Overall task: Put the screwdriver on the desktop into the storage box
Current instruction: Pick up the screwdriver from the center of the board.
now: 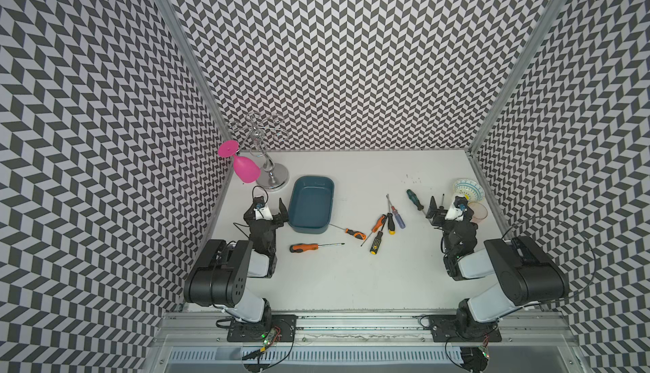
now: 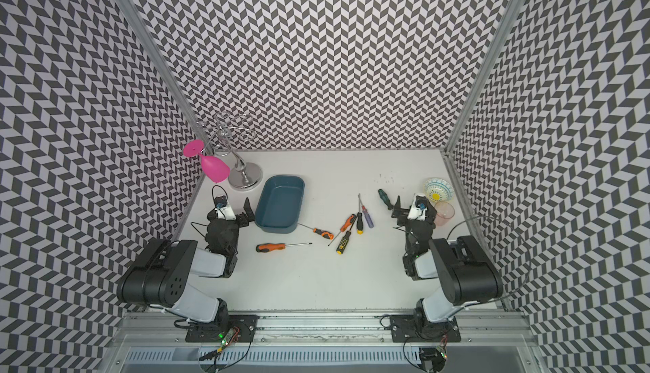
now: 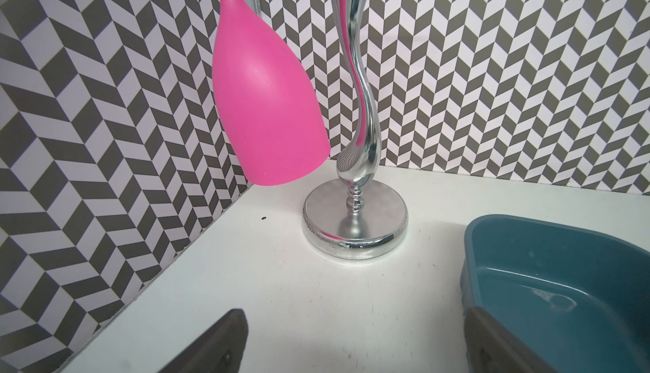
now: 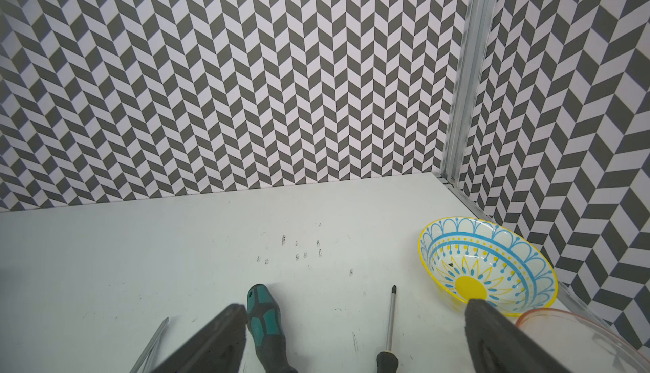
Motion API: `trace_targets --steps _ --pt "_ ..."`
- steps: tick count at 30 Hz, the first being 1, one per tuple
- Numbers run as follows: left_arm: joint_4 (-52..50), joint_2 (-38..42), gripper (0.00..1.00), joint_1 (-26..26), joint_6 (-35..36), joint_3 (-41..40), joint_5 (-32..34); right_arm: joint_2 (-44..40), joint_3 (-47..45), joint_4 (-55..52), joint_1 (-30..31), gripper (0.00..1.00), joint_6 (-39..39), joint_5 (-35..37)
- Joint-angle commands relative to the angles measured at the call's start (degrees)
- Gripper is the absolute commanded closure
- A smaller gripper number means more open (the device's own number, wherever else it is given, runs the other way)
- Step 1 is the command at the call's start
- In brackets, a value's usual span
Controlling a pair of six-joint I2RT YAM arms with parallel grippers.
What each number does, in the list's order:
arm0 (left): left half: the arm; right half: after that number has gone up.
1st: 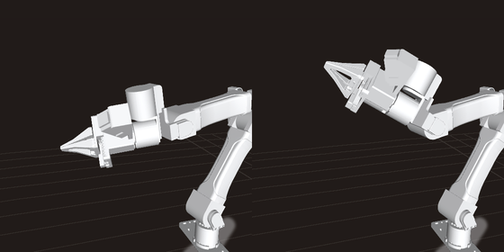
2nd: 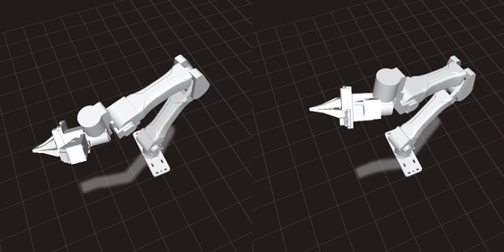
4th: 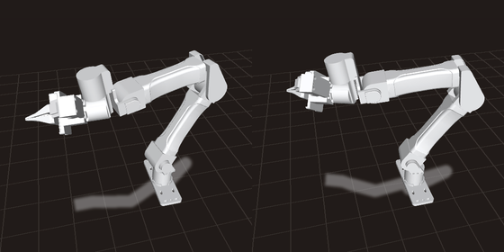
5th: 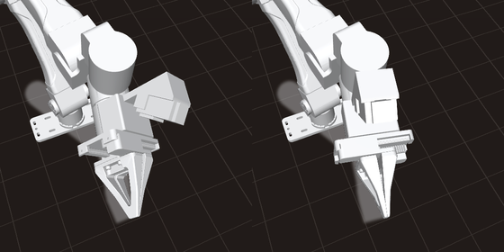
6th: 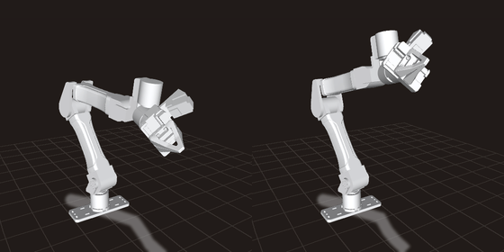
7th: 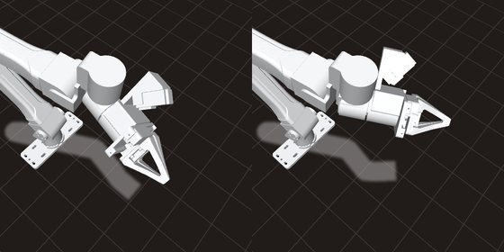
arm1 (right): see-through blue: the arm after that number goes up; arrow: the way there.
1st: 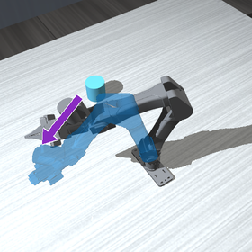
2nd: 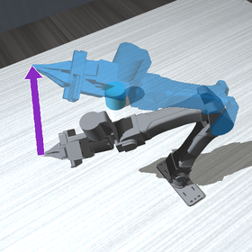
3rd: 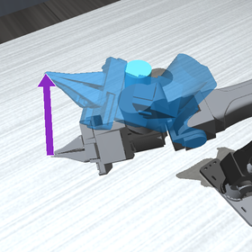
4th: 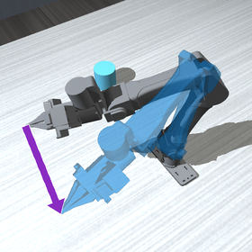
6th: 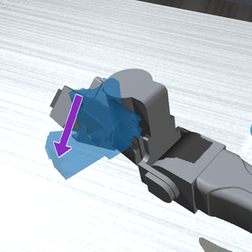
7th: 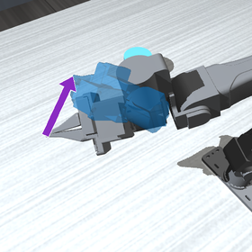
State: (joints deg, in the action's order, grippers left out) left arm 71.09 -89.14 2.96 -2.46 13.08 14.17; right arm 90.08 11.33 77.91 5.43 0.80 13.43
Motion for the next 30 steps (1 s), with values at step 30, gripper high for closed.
trace_targets --steps 30 --pt "-42.1 21.1 0.00 -0.5 -26.1 21.5 5.1 -26.6 18.1 -40.9 -0.1 0.01 -17.1 -9.7"
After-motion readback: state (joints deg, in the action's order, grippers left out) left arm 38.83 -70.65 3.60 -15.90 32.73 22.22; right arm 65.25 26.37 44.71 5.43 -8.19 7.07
